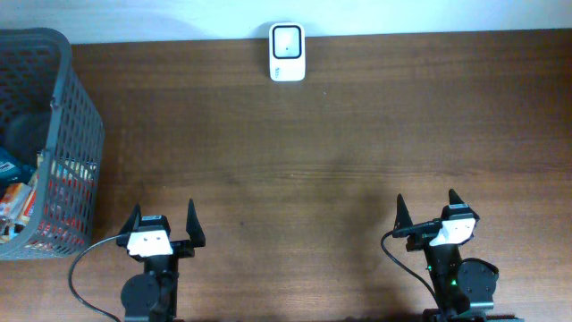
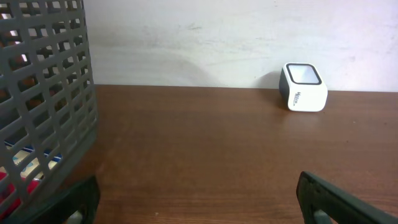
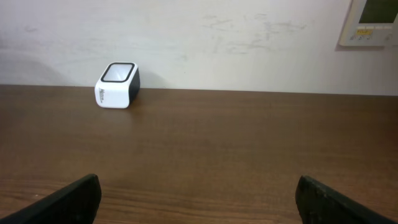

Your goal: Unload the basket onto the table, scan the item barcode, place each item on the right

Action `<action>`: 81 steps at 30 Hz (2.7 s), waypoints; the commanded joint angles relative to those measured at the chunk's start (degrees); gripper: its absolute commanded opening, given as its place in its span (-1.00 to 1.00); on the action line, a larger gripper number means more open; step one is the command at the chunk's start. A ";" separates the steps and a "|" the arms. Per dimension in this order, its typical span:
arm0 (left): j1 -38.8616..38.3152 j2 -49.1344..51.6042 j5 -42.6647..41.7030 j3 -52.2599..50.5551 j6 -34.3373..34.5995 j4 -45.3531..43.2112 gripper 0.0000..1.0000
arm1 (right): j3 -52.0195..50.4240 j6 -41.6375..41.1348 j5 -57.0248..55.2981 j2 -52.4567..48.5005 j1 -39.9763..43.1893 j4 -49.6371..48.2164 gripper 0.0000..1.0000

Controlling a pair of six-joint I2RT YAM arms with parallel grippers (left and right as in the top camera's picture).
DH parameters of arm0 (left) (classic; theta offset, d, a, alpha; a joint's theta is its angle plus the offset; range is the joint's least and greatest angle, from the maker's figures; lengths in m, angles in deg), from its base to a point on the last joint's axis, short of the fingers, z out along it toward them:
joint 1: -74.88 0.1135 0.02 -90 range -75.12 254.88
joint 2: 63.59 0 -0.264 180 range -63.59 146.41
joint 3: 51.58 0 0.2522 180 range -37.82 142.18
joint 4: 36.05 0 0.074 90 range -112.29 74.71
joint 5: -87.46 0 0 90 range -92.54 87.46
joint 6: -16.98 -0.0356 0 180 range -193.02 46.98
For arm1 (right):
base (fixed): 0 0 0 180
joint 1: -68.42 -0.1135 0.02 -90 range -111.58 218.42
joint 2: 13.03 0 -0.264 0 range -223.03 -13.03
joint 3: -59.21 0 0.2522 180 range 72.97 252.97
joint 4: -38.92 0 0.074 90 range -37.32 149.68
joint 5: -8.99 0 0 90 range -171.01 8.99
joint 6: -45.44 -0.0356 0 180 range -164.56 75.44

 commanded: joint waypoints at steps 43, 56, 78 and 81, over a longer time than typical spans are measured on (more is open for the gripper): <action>0.31 58.03 -19.34 85.07 -1.73 35.80 0.99 | -0.42 -0.59 -0.48 0.42 -0.37 0.20 0.97; 40.79 115.60 1.22 157.39 21.97 83.71 0.98 | -0.42 -0.59 -0.48 0.42 -0.37 0.17 0.97; 45.40 145.59 -1.01 156.47 39.36 79.36 0.39 | -0.42 -0.59 -0.48 0.42 -0.37 0.17 0.97; 45.40 145.65 -1.03 157.09 39.36 80.52 0.44 | -0.42 -0.59 -0.48 0.42 -0.37 0.17 0.97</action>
